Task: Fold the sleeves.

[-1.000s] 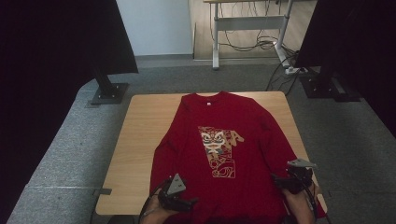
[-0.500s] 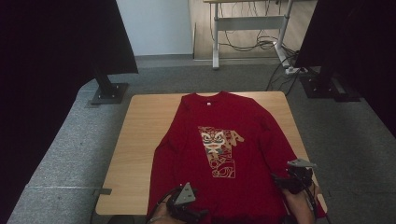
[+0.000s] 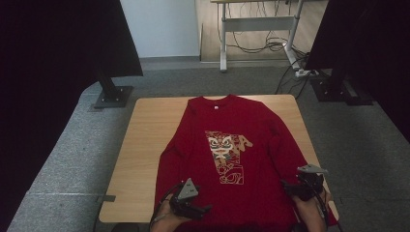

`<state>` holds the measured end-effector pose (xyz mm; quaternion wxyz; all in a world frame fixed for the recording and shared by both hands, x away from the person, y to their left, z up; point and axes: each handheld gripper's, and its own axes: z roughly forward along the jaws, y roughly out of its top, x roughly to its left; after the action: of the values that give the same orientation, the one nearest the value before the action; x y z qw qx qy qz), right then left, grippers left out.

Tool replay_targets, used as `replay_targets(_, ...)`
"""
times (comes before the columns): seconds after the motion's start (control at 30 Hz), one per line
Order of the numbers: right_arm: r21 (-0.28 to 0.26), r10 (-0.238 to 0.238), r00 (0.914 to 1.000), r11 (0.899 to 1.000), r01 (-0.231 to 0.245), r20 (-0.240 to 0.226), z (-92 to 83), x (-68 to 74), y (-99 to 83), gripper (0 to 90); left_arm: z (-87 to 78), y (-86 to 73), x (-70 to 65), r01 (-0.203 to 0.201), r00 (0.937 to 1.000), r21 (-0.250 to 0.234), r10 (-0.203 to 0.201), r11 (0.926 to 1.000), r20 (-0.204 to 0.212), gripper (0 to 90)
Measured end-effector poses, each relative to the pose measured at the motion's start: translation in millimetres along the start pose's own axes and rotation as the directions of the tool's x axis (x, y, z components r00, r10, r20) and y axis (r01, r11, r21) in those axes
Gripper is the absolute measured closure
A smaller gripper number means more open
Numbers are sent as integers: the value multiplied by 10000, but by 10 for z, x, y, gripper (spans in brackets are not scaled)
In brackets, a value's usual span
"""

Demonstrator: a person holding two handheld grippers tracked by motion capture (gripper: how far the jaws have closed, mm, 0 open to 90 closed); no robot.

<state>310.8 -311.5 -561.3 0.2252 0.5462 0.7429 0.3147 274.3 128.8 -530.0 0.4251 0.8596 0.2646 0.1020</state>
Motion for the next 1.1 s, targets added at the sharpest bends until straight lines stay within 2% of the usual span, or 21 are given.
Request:
replay_targets(0.07, 0, 0, 10000, 10000, 0, 0, 0, 0, 0, 0, -74, 60, 105, 86, 9994, -154, -91, 9998, -331, 158)
replay_targets(0.17, -5, -9, 10000, 10000, 9, -1, 0, -1, 0, 0, -93, 74, 132, 109, 9991, -191, -117, 9998, -407, 144)
replay_targets(0.27, -4, -10, 10000, 10000, 10, -1, 0, -1, 0, 0, -197, 133, 272, 315, 9959, -426, -350, 9986, -838, 136)
replay_targets(0.33, -1, -2, 10000, 10000, 2, 2, 0, 0, 0, 0, -197, 133, 272, 315, 9959, -426, -350, 9986, -838, 132)
replay_targets(0.37, -1, -2, 10000, 10000, 2, 2, 0, 0, 0, 0, -279, 159, 375, 522, 9920, -607, -587, 9968, -1117, 132)
replay_targets(0.43, -4, -10, 10000, 10000, 10, 1, 0, 0, 0, 0, -307, 164, 408, 599, 9904, -658, -676, 9960, -1210, 129)
replay_targets(0.47, -3, -4, 10000, 10000, 4, -4, 0, 0, 0, 0, -371, 169, 484, 714, 9855, -759, -821, 9946, -1486, 128)
replay_targets(0.53, 2, -3, 10000, 10000, 3, -2, 0, 0, 0, 0, -371, 169, 484, 714, 9855, -759, -821, 9946, -1486, 128)
replay_targets(0.57, 2, -3, 10000, 10000, 3, -2, 0, 0, 0, 0, -441, 160, 562, 839, 9776, -852, -986, 9928, -1860, 128)
replay_targets(0.63, 0, -1, 10000, 10000, 1, -1, 0, -1, 0, 0, -441, 160, 562, 839, 9776, -852, -986, 9928, -1860, 128)
replay_targets(0.67, 0, -1, 10000, 10000, 1, -1, 0, -1, 0, 0, -556, 122, 689, 1234, 9639, -1034, -1439, 9870, -2239, 128)
replay_targets(0.7, 0, -1, 10000, 10000, 1, -1, 0, -1, 0, 0, -556, 122, 689, 1234, 9639, -1034, -1439, 9870, -2239, 127)
replay_targets(0.73, 0, 1, 10000, 10000, -1, -5, 0, -1, 0, 0, -635, 91, 769, 1374, 9546, -1038, -1596, 9851, -2517, 127)
replay_targets(0.8, 1, 0, 10000, 10000, 0, -8, 0, -1, 0, 0, -635, 91, 769, 1374, 9546, -1038, -1596, 9851, -2517, 125)
replay_targets(0.83, 0, 2, 10000, 10000, -2, -8, 0, -1, 0, 0, -784, 10, 913, 1816, 9329, -1368, -2146, 9738, -2891, 124)
replay_targets(0.9, 0, 0, 10000, 10000, 0, -3, 0, -1, 0, 0, -784, 10, 913, 1816, 9329, -1368, -2146, 9738, -2891, 125)
replay_targets(0.93, 0, 2, 10000, 10000, -2, -8, 0, -1, 0, 0, -842, -47, 988, 1976, 9192, -1444, -2344, 9696, -3163, 125)
replay_targets(1.0, -2, -1, 10000, 10000, 1, -8, 0, -1, 0, 0, -842, -47, 988, 1976, 9192, -1444, -2344, 9696, -3163, 125)
replay_targets(1.03, -2, -1, 10000, 10000, 1, -8, 0, -1, 0, 0, -865, -109, 1053, 2126, 9077, -1468, -2509, 9660, -3365, 125)
replay_targets(1.07, -6, -8, 10000, 10000, 8, -18, 0, -1, 0, 0, -869, -135, 1080, 2183, 9037, -1463, -2565, 9649, -3429, 125)
replay_targets(1.1, -6, -8, 10000, 10000, 8, -18, 0, -1, 0, 0, -869, -135, 1080, 2183, 9037, -1463, -2565, 9649, -3429, 125)
